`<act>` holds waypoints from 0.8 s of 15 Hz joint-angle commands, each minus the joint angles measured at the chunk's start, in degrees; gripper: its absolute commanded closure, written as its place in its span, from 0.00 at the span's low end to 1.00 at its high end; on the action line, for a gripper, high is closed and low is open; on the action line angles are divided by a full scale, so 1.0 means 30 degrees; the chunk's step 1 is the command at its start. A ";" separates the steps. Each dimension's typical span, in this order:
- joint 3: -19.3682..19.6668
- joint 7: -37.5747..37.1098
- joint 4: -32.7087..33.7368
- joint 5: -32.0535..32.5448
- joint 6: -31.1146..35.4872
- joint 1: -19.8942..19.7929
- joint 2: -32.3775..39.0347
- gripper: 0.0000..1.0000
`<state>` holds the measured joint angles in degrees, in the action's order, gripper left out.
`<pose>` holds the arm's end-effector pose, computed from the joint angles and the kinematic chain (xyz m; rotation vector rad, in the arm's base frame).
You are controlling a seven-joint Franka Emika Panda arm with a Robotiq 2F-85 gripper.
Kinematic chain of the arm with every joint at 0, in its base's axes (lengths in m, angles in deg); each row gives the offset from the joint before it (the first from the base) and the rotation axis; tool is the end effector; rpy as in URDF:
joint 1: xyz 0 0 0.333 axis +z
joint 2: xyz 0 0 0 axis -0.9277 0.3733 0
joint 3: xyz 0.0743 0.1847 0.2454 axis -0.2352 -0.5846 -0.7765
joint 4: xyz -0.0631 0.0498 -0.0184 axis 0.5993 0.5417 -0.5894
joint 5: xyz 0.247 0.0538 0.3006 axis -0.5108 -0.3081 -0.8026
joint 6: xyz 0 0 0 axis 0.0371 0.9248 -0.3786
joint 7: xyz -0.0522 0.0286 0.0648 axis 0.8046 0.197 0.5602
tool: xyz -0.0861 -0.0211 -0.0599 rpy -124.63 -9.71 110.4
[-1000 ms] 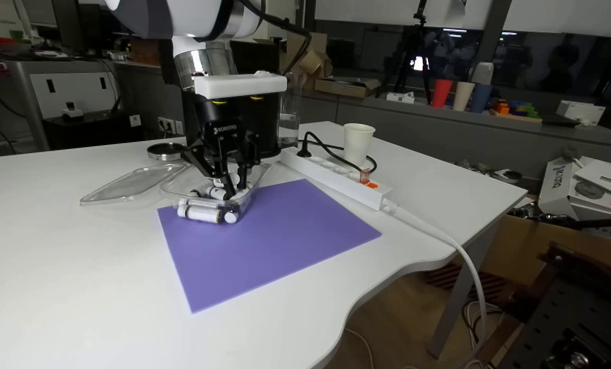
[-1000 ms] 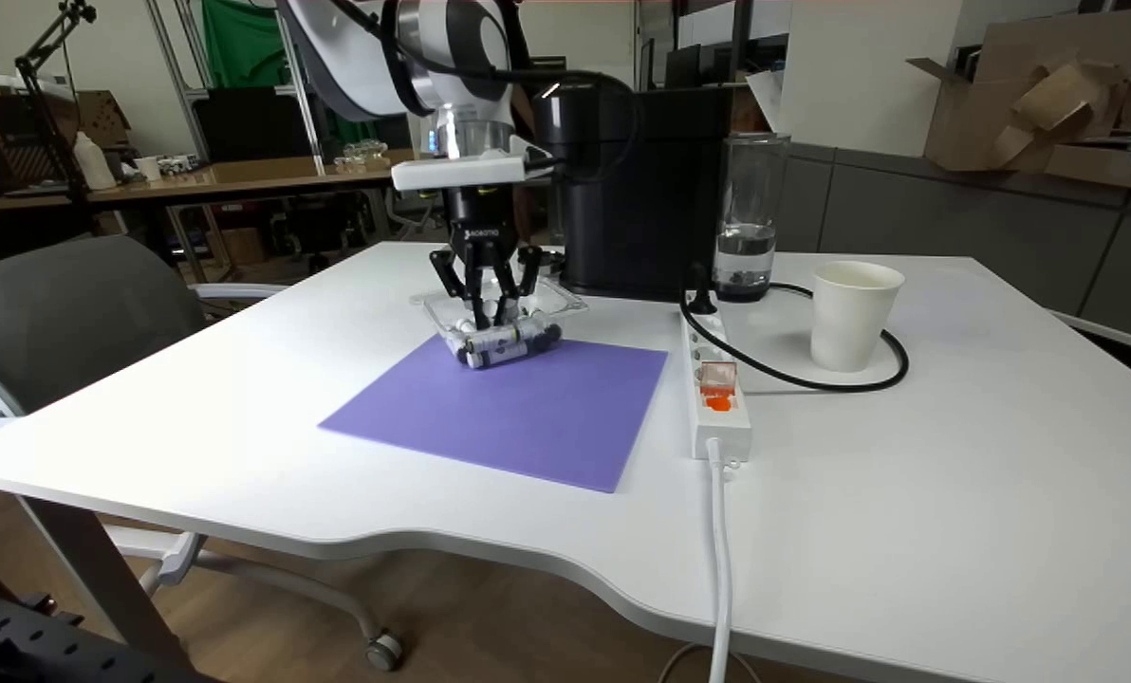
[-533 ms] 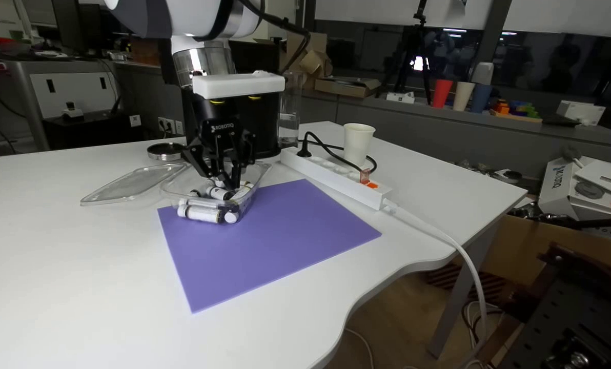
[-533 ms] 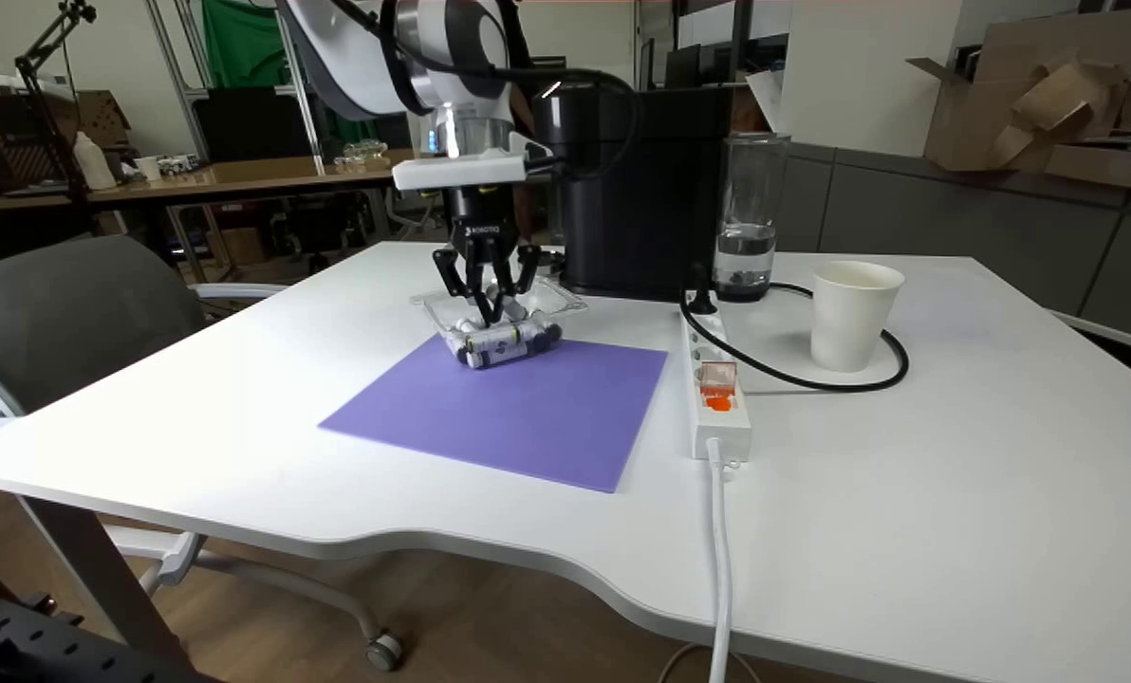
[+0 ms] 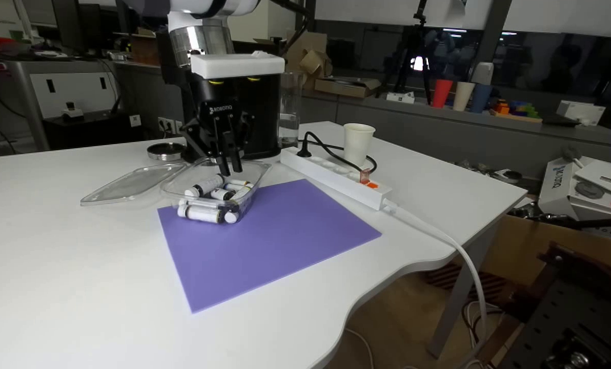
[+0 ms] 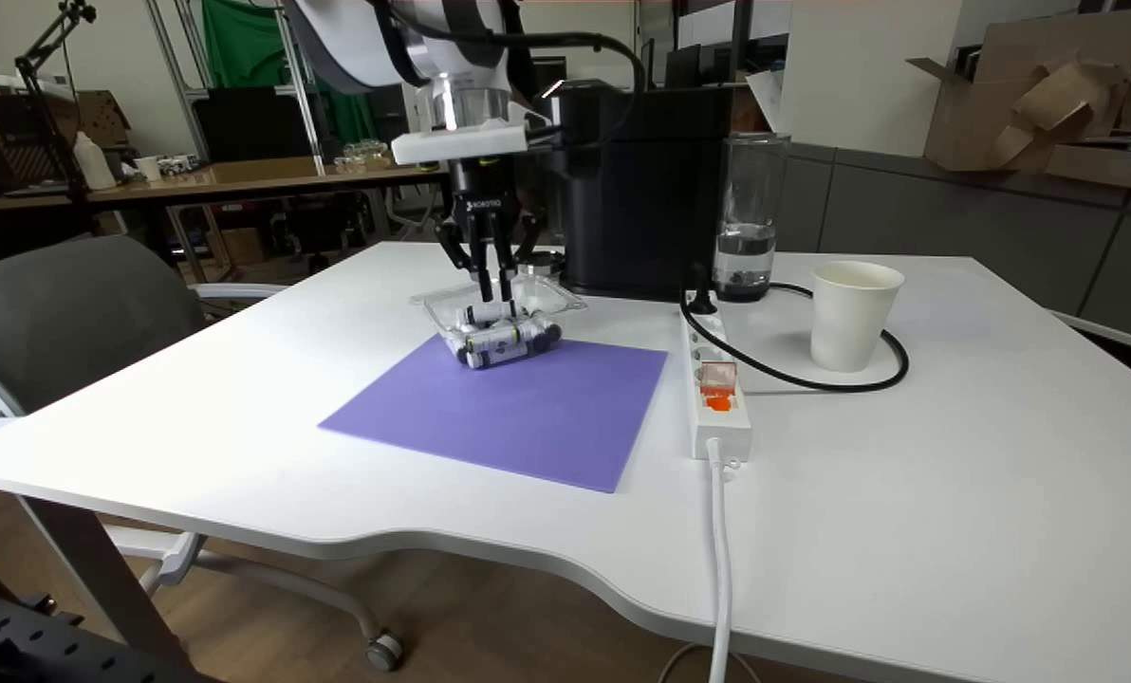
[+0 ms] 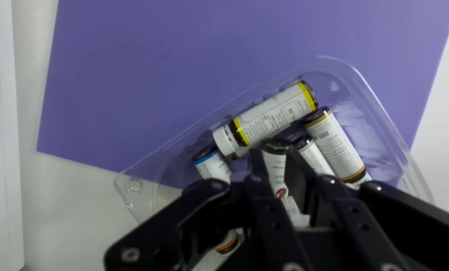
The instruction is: Take out an object from the box and place it on the purple mat
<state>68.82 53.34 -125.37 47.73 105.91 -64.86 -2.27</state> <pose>0.6323 0.0376 0.1762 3.0438 0.2692 -0.2871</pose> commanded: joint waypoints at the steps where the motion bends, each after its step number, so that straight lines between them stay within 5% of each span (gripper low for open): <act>1: -0.0068 0.0144 0.0043 -0.0222 -0.1298 -0.0210 -0.0065 0.45; 7: -0.0216 0.0357 0.0428 -0.0513 -0.1216 -0.0385 0.0841 0.04; 12: 0.0052 -0.0241 0.0989 -0.0447 -0.1917 -0.0211 0.1563 0.00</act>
<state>68.80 53.73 -124.71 46.88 102.27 -65.24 0.87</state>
